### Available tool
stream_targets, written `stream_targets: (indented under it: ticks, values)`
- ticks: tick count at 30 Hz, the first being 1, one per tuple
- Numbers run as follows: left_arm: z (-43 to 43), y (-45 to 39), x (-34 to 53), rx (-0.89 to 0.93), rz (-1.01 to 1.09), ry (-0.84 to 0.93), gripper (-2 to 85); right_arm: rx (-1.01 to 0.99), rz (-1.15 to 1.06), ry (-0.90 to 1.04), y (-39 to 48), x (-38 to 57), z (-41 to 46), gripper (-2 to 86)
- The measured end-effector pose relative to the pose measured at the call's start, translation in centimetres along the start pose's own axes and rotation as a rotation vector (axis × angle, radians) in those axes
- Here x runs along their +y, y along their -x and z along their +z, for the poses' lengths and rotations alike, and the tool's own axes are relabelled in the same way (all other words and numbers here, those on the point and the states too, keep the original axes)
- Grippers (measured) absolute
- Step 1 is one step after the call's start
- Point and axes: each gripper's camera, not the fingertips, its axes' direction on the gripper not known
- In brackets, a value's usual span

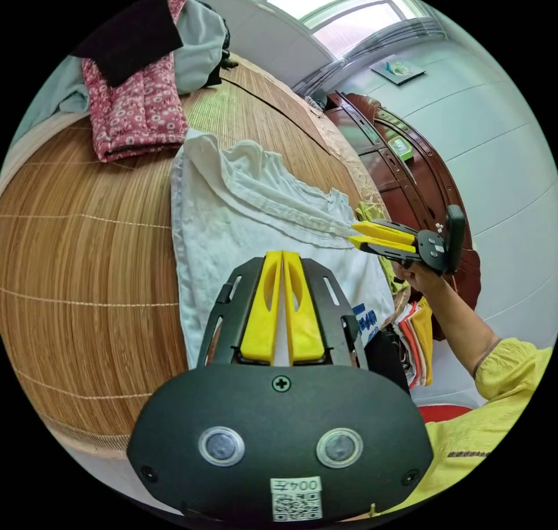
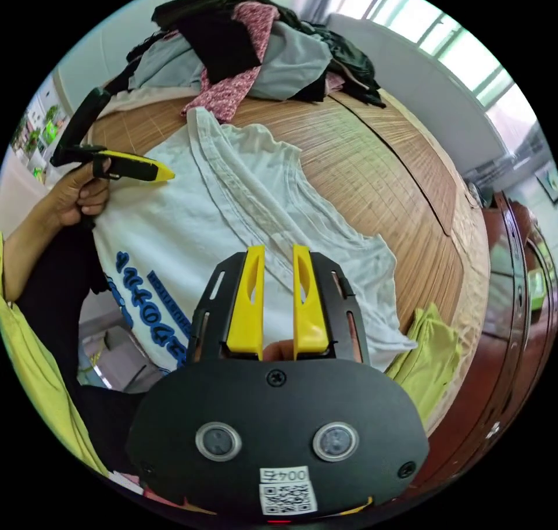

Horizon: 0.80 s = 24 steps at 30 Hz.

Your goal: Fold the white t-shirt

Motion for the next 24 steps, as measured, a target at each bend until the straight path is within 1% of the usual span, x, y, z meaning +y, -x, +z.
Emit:
stream_targets:
  ticks: [6, 8, 9, 10, 12, 15, 17, 19, 20, 22, 24]
  values:
    - [1.3, 1.5, -1.2, 0.004, -0.019, 0.042, 0.2, 0.029, -0.167, 0.099, 1.2, -4.2, 4.8, 9.1]
    - [1.6, 1.9, -1.6, 0.003, -0.012, 0.050, 0.2, 0.017, -0.215, 0.134, 1.3, -5.1, 6.0, 8.2]
    - [1.6, 2.0, -1.7, 0.006, -0.013, 0.051, 0.2, -0.005, -0.223, 0.138, 1.0, -5.8, 6.4, 5.9]
    - [1.7, 2.3, -1.9, 0.017, -0.019, 0.052, 0.2, 0.016, -0.205, 0.136, 0.3, -6.5, 6.7, 2.0]
    - [1.8, 2.7, -2.1, 0.024, -0.021, 0.052, 0.2, 0.051, -0.150, 0.106, -1.2, -7.6, 6.6, 0.9]
    - [2.0, 2.9, -2.5, 0.016, -0.017, 0.052, 0.2, 0.066, 0.019, 0.040, -4.5, -8.9, 5.8, 0.9]
    - [2.2, 3.1, -2.7, 0.018, -0.020, 0.049, 0.2, 0.060, 0.060, 0.004, -5.1, -9.0, 5.2, 2.1]
    - [2.2, 3.3, -2.9, 0.023, -0.025, 0.046, 0.2, -0.019, -0.017, -0.017, -3.2, -8.6, 4.9, 5.0]
    - [2.3, 3.4, -3.0, 0.024, -0.026, 0.044, 0.2, -0.031, -0.053, -0.022, -2.2, -8.4, 4.9, 5.5]
    - [2.4, 3.5, -3.1, 0.022, -0.024, 0.042, 0.2, -0.035, -0.192, -0.001, 1.6, -7.6, 5.8, 7.1]
    - [2.4, 3.5, -3.2, 0.021, -0.023, 0.041, 0.2, -0.037, -0.257, 0.020, 3.7, -7.2, 6.8, 7.8]
